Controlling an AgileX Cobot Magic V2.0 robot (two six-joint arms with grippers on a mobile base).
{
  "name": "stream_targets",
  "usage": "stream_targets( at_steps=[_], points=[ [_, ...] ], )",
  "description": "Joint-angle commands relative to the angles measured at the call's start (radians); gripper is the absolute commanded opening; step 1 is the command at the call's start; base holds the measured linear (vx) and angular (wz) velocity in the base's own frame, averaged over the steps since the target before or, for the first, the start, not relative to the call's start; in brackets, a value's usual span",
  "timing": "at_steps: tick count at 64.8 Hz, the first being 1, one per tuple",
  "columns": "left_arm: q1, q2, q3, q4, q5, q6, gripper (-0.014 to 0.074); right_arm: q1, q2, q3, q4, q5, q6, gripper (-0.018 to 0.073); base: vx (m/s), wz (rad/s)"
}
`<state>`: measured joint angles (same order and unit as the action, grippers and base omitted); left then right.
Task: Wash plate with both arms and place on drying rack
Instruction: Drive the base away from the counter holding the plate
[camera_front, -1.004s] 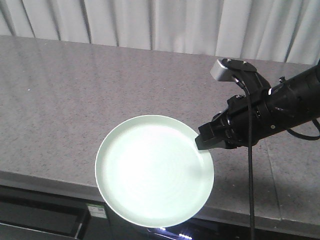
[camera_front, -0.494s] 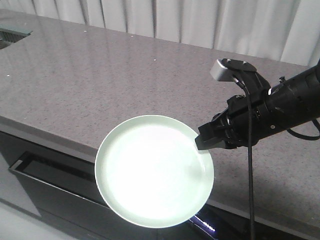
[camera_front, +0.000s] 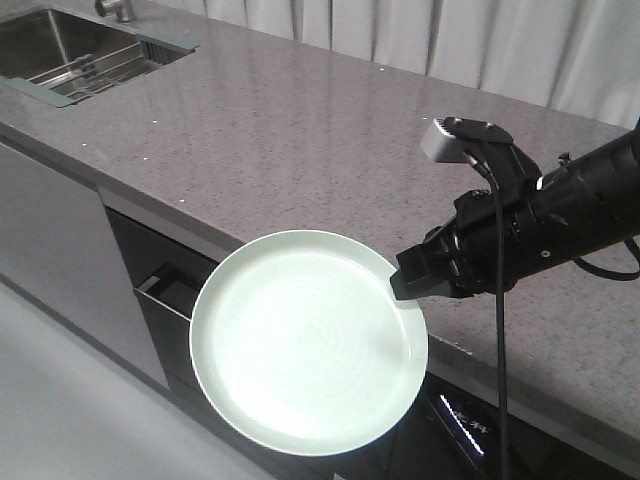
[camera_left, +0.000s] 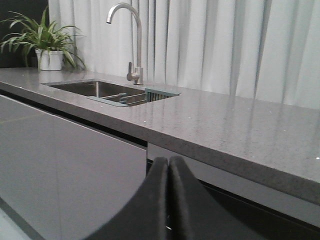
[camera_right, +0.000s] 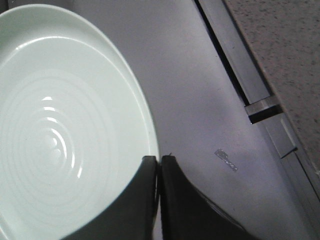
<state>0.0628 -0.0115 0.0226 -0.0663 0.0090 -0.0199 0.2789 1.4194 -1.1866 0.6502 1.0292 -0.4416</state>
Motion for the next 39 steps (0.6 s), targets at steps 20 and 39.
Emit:
stream_targets(
  at_steps=[20,39],
  points=[
    [0.001,-0.014,-0.029,-0.002,-0.071,-0.008,-0.0006,-0.002,-0.033,-0.024,0.043,-0.022,-0.012,-0.0001,-0.03,0.36],
    [0.001,-0.014,-0.029,-0.002,-0.071,-0.008,-0.0006,-0.002,-0.033,-0.024,0.043,-0.022,-0.012,-0.0001,-0.02,0.39]
  ],
)
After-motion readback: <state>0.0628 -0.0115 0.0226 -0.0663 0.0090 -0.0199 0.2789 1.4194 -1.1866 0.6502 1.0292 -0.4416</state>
